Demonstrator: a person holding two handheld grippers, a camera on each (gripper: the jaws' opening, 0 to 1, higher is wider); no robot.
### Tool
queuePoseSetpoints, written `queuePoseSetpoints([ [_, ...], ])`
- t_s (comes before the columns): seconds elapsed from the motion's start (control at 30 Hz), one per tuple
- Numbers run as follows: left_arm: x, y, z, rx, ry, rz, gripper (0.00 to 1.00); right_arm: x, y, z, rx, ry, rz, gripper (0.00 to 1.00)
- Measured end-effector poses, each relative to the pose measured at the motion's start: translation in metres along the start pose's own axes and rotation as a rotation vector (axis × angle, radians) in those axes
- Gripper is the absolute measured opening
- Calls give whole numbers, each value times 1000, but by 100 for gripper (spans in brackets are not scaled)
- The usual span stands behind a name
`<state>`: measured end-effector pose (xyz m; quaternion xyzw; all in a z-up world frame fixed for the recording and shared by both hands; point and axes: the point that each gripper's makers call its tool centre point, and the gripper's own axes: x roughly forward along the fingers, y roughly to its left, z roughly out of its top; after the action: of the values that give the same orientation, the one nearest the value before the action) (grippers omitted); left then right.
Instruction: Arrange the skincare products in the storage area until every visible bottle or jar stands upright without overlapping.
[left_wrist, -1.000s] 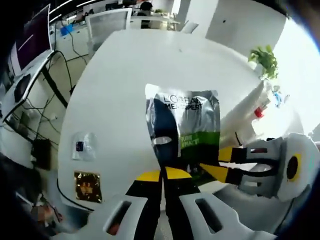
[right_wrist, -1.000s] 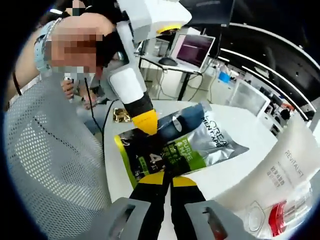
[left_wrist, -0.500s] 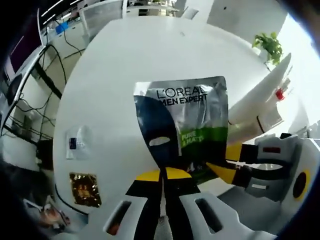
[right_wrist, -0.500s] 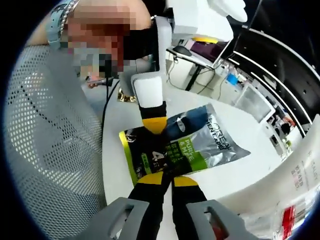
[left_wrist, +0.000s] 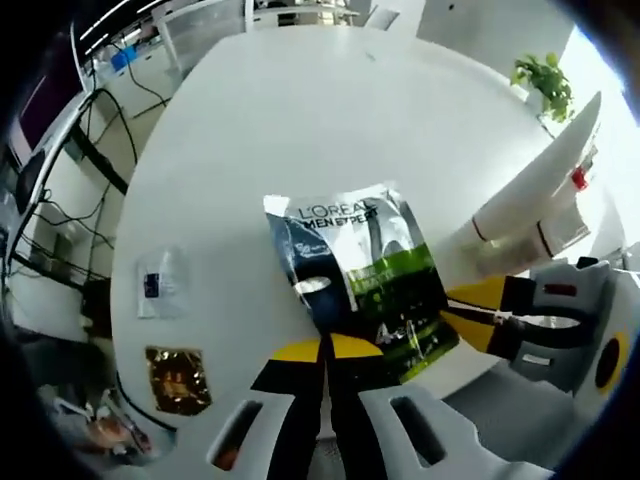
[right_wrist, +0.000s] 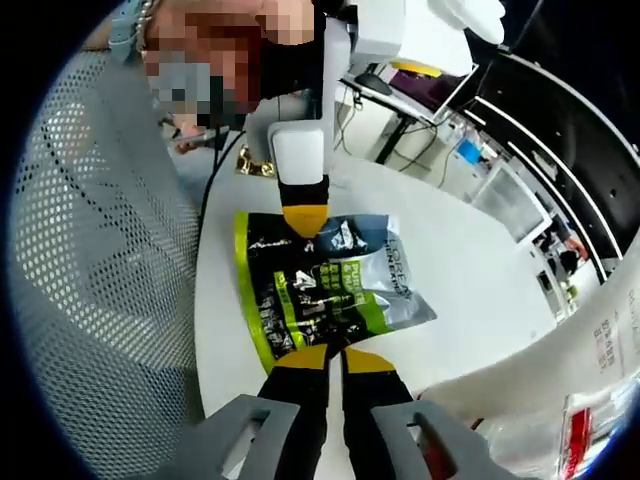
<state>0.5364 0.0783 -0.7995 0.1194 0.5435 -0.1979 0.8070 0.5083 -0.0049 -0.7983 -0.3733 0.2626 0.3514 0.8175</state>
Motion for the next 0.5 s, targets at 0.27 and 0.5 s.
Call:
queuePoseSetpoints([
  [0.27, 2, -1, -2, 0, 8, -15, 0, -10, 0, 3, -48, -38, -20, 0],
  [0.5, 3, -3, 1, -26, -12, -27, 0, -4, 15, 9, -40, -75, 42, 0],
])
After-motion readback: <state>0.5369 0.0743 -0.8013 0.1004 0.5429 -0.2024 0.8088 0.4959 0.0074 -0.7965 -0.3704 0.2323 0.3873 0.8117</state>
